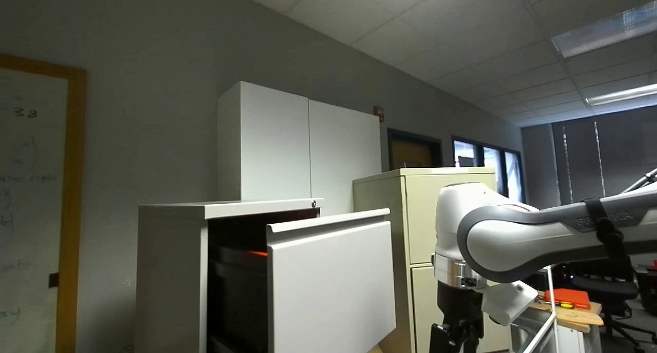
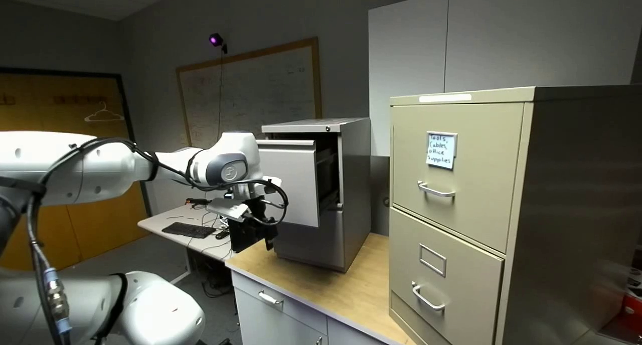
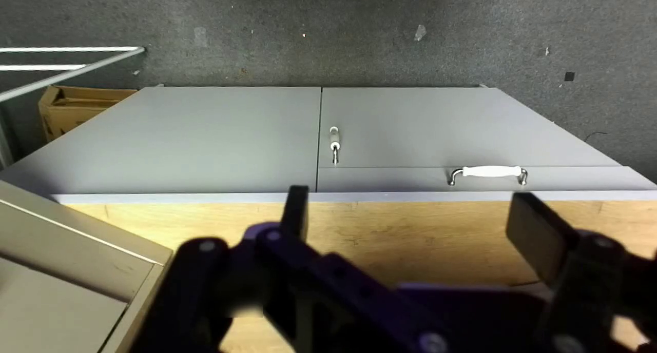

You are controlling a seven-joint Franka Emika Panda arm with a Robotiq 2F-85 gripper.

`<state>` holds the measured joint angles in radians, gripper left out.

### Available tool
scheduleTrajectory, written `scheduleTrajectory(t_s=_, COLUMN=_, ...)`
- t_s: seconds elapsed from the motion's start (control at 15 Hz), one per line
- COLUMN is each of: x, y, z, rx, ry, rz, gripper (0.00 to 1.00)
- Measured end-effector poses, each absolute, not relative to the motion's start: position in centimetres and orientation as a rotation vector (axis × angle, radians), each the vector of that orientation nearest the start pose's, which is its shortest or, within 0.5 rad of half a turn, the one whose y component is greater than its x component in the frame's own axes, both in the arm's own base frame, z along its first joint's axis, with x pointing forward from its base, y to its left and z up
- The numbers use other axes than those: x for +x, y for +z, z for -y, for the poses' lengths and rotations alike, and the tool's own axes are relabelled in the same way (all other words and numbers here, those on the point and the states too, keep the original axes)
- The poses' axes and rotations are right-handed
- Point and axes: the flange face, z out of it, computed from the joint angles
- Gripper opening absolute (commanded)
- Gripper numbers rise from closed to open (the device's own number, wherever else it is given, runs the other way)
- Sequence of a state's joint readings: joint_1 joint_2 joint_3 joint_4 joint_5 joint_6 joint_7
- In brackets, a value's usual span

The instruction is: Close the upper drawer of the cabinet on the left

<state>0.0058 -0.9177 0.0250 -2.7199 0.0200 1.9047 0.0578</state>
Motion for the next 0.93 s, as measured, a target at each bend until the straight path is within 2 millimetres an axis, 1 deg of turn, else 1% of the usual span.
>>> scheduleTrajectory(t_s=0.4, x=29.1, y=48.7, z=-1.0, rx=-3.125, ry=-0.165, rz=-0.069, gripper=1.0)
scheduleTrajectory(t_s=0.53, x=29.6, y=49.4, z=-0.8, rx=-3.102, ry=-0.208, rz=-0.076, gripper=1.0)
scheduleTrajectory(t_s=0.67, x=30.3, y=50.9, z=-0.8, rx=-3.075, ry=-0.27, rz=-0.082, gripper=1.0)
scheduleTrajectory(t_s=0.73, x=30.8, y=51.8, z=-1.0, rx=-3.061, ry=-0.309, rz=-0.081, gripper=0.75)
scheduleTrajectory(t_s=0.8, x=31.2, y=52.9, z=-1.2, rx=-3.048, ry=-0.348, rz=-0.077, gripper=0.75)
scheduleTrajectory(t_s=0.87, x=31.7, y=53.9, z=-1.4, rx=-3.035, ry=-0.391, rz=-0.071, gripper=0.69)
scheduleTrajectory(t_s=0.93, x=32.1, y=55.0, z=-1.6, rx=-3.023, ry=-0.437, rz=-0.063, gripper=0.6)
